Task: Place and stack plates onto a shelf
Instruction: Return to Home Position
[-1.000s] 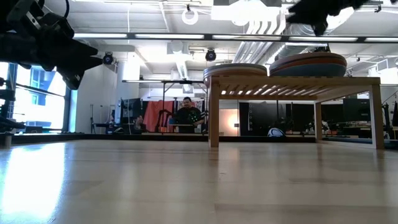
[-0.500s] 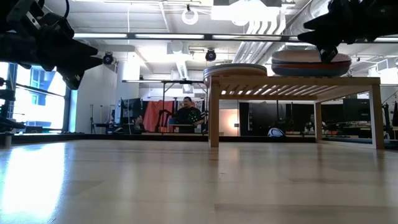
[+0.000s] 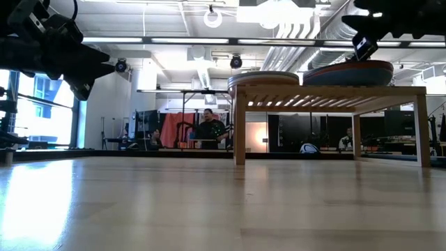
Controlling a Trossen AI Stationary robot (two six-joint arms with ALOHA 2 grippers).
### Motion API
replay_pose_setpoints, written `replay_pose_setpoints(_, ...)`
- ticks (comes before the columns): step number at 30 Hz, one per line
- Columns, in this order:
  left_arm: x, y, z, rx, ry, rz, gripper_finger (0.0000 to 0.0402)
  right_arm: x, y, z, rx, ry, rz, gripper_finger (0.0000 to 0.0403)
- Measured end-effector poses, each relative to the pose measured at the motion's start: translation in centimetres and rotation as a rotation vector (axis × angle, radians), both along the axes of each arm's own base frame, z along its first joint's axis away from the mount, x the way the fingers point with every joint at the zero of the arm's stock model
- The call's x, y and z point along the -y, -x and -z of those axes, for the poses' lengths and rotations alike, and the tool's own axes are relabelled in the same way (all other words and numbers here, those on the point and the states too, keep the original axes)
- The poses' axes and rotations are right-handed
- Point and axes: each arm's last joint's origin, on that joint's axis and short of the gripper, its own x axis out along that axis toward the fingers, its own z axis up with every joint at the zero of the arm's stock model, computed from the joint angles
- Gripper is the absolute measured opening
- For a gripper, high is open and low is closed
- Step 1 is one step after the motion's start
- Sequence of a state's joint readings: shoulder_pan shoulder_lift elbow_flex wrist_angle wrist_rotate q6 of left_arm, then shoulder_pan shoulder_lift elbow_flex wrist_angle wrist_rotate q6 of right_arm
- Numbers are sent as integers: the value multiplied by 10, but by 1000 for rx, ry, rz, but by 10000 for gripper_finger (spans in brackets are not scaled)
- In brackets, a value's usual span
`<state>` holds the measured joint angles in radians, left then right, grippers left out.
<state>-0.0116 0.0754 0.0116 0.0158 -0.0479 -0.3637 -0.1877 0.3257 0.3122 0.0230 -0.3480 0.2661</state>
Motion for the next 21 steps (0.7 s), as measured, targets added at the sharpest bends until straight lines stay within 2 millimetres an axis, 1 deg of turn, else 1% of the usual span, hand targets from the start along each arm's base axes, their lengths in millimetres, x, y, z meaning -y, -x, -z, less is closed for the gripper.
replay_pose_setpoints(4,0,0,0,0,0,0,106,-5,0,1,-12,4,-61,123)
replay_pose_setpoints(9,0,0,0,-1,0,0,106,-9,-1,7,-59,55,4,123)
replay_pose_setpoints(13,0,0,0,0,0,0,106,-13,-1,7,-57,78,2,123)
replay_pose_setpoints(17,0,0,0,0,0,0,106,-16,-1,9,-84,95,49,123)
replay_pose_setpoints(19,0,0,0,-1,0,0,106,-17,-2,13,-99,119,64,123)
replay_pose_setpoints(21,0,0,0,0,0,0,106,-18,-3,24,-92,122,67,123)
